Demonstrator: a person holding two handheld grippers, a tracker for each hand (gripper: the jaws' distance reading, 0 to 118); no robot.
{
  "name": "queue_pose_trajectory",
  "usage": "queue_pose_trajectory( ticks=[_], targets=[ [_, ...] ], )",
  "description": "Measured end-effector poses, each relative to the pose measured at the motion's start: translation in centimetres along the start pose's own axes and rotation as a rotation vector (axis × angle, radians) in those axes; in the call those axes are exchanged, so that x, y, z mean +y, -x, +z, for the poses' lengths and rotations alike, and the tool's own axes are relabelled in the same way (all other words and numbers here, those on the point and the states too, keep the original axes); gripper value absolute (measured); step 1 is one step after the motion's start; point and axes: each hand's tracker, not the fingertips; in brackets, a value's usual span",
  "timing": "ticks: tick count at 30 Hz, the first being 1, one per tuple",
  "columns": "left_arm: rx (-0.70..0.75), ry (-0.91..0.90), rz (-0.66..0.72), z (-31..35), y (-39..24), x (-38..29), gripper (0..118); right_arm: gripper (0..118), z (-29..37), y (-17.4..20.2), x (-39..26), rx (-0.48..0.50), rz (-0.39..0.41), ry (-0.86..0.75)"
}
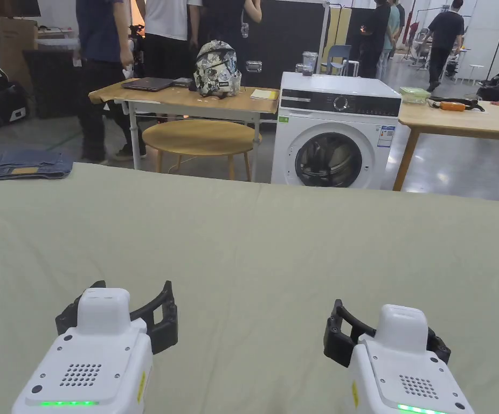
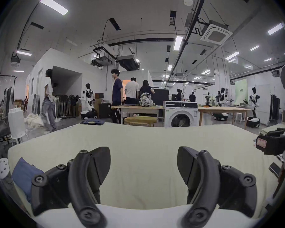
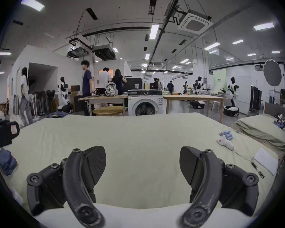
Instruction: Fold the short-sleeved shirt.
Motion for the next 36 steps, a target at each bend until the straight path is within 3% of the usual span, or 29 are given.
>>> queue_pose_trajectory(
  ticks=[4, 13, 21, 26, 36],
  targets=[
    [-0.049, 0.027, 0.068, 0.0, 0.2, -0.3, 85, 94, 0.2, -0.1, -0.3, 0.001, -0.068, 0.024],
    [-0.095, 0.04, 0.153, -0.1, 0.2, -0.7, 85, 94, 0.1, 0.2, -0.2, -0.066, -0.107, 0.08],
    [-0.013, 0.011, 0.066, -0.4, -1.0, -1.0, 85, 94, -0.2, 1.0, 0.0, -0.134, -0.074, 0.097],
    [0.005, -0.003, 0.009, -0.1, -1.5, -1.4, 85, 94, -0.3, 2.1, -0.1, -0.207, -0.005, 0.084],
    [0.024, -0.03, -0.059, 0.0, -1.8, -1.3, 85, 94, 0.3, 2.9, -0.3, -0.182, 0.019, 0.083]
  ],
)
